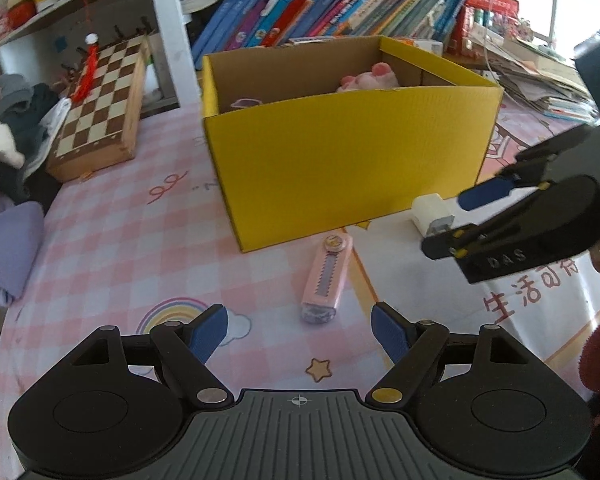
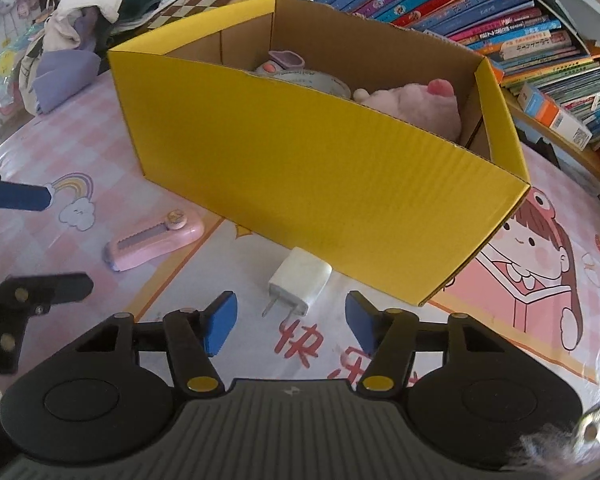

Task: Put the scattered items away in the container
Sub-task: 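Close the left gripper on the pink utility knife while the right gripper grasps the small white plug, then lift the pink knife and white plug up over the yellow box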

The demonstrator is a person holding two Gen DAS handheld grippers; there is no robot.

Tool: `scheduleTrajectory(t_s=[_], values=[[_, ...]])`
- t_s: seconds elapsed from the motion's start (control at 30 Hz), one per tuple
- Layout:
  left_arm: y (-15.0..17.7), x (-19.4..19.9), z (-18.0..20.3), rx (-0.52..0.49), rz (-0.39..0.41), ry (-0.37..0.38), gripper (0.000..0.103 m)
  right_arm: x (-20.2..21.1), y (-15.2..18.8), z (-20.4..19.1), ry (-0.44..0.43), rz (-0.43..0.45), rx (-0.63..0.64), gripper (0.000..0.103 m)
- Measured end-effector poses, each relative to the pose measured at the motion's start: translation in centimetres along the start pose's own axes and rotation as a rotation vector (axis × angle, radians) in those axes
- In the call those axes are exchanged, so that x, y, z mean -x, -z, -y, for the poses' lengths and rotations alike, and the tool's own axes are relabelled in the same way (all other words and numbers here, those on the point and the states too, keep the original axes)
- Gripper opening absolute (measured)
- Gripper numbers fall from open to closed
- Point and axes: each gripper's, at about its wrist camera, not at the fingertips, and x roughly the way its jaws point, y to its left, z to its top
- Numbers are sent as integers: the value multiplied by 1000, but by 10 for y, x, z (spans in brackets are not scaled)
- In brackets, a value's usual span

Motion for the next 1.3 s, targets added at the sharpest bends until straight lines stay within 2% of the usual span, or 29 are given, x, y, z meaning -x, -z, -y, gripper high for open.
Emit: scheduleTrajectory(t_s=[0.17, 0.4, 0.63, 0.77, 0.97, 1.13, 1.3], values=[[-7, -12, 3, -15, -7, 6, 75, -10, -4, 9, -13, -9, -29, 53], [-17, -33, 3, -14, -36, 27, 62, -16, -5, 18, -47, -14, -51, 46], [-20, -48, 4, -4, -74, 57, 51, -13, -3, 23, -64, -11, -37, 29], [-21, -51, 3, 10, -75, 67, 48, -11, -1, 27, -64, -13, -41, 29], [-23, -51, 2, 24, -73, 63, 39, -6, 2, 29, -62, -22, -36, 29], [-23, -51, 0, 32, -72, 52, 23, -2, 6, 30, -57, -26, -42, 29], [-23, -46, -2, 69, -90, 92, 23, 4, 8, 31, -52, -23, -45, 29]])
